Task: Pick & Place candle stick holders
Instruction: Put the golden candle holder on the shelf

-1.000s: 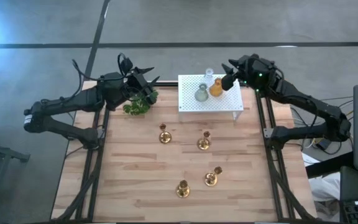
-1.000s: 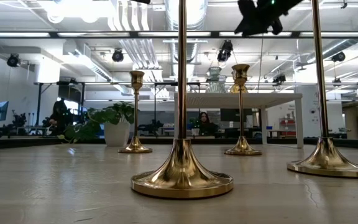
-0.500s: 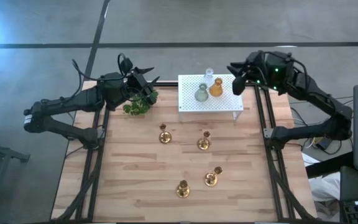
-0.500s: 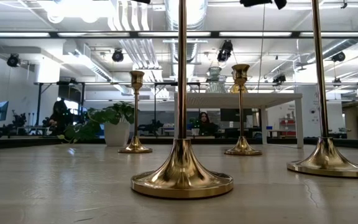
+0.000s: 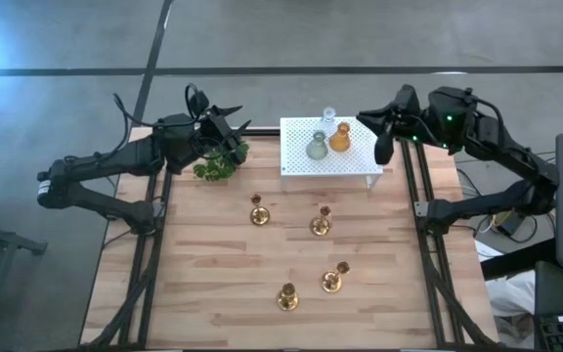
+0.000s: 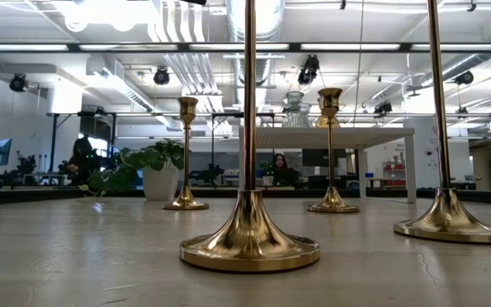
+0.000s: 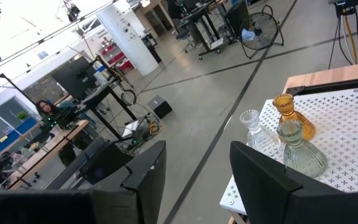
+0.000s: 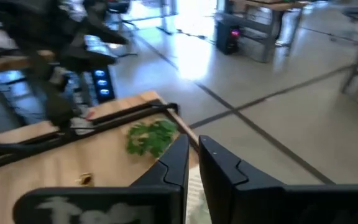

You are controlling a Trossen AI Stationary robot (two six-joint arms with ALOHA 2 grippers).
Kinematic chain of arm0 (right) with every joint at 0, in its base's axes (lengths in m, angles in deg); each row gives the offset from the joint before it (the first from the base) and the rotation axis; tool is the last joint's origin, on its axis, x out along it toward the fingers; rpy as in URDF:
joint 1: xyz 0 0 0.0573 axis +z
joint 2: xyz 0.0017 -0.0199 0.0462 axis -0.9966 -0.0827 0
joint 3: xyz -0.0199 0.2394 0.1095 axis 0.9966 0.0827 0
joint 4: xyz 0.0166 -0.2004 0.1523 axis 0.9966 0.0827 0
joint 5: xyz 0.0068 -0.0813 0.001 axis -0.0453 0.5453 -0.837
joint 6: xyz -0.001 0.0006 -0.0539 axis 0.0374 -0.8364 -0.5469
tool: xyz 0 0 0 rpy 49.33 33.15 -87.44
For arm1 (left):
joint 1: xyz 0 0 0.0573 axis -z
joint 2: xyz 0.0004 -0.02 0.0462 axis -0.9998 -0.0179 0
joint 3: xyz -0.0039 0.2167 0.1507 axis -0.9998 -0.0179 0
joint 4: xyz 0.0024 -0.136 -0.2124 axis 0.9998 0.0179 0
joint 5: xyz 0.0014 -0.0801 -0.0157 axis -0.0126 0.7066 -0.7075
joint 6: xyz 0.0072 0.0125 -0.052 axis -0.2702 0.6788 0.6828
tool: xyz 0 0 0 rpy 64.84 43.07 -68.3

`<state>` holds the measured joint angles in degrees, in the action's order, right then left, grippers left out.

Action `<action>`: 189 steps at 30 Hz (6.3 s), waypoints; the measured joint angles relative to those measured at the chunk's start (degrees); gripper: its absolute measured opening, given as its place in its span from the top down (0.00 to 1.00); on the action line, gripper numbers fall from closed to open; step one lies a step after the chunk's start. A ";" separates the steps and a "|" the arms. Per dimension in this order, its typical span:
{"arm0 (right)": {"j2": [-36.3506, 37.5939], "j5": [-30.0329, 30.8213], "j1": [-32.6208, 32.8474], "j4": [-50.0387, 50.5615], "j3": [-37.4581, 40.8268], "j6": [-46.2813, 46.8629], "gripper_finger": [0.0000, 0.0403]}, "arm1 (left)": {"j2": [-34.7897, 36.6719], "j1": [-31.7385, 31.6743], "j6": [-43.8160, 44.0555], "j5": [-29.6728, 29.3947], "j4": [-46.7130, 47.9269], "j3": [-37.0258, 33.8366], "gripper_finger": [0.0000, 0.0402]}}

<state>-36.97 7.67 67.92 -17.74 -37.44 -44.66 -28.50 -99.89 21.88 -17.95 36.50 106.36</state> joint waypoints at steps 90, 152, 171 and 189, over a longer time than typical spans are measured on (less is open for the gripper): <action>-11.04 29.14 63.44 -31.04 50.85 37.24 0.75 | -0.07 0.01 0.00 0.04 1.28 0.00 0.54; 2.16 49.64 49.94 22.88 15.65 47.69 0.97 | -0.07 0.02 0.00 0.03 1.75 0.00 0.54; 5.60 33.45 7.60 14.99 2.62 11.22 0.97 | -0.07 0.01 0.01 0.03 1.77 0.00 0.54; -6.07 -6.00 -32.58 2.77 2.44 -4.14 0.97 | -0.07 0.00 0.02 0.02 1.77 0.00 0.54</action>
<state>-43.04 1.66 35.34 -14.96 -35.00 -48.80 -28.56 -99.89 21.90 -17.93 38.27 106.36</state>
